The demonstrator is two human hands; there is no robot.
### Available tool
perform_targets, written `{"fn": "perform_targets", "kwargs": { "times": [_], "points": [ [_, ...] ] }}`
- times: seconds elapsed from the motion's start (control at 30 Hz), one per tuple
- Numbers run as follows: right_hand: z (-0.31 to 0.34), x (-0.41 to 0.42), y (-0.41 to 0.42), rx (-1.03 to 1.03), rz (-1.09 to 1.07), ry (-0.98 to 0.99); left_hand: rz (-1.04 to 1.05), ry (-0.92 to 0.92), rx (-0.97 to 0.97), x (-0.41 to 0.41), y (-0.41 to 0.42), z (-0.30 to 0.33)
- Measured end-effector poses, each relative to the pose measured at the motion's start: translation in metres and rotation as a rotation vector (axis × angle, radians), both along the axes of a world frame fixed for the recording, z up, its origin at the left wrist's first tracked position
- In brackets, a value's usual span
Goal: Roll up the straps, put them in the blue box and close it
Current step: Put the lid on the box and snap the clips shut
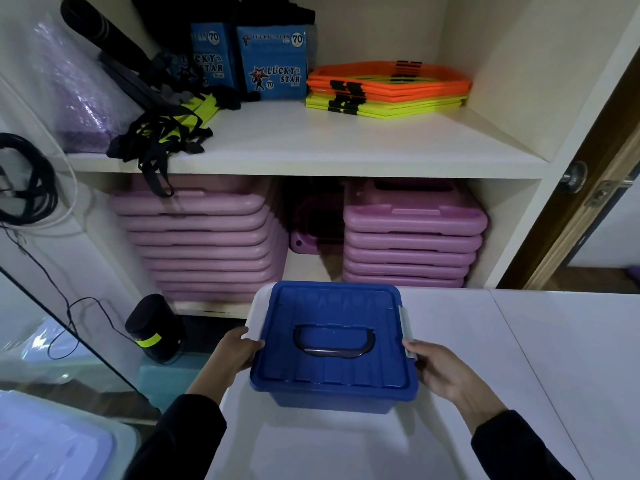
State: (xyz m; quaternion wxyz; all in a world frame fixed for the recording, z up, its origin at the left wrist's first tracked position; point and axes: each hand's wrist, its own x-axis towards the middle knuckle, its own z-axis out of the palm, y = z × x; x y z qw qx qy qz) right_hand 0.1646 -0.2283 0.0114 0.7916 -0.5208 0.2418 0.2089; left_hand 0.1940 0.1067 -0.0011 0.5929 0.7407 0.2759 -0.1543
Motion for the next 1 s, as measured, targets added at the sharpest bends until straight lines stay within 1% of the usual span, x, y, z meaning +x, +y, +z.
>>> {"fn": "perform_targets", "kwargs": {
  "times": [0.2,0.3,0.47,0.63,0.83,0.93,1.0],
  "points": [
    [0.001,0.01,0.005,-0.178,0.063,-0.056,-0.015,0.0,0.006,0.001,0.002,-0.003],
    [0.0,0.014,0.013,-0.315,0.052,-0.075,-0.016,0.023,0.064,-0.001,-0.003,0.004],
    [-0.003,0.017,0.011,-0.287,0.065,-0.056,0.011,0.03,0.078,-0.001,-0.007,0.012],
    [0.001,0.013,0.013,-0.261,0.065,-0.041,0.022,0.026,0.149,0.0,-0.011,0.015],
    [0.002,0.011,0.017,-0.283,0.027,-0.049,-0.111,0.046,0.4,0.0,-0.014,0.025],
    [0.004,0.01,0.018,-0.29,0.025,-0.045,-0.215,0.067,0.538,-0.003,-0.018,0.035],
    [0.004,0.01,0.018,-0.303,0.032,-0.043,-0.242,0.047,0.597,-0.005,-0.025,0.04]
  ]
}}
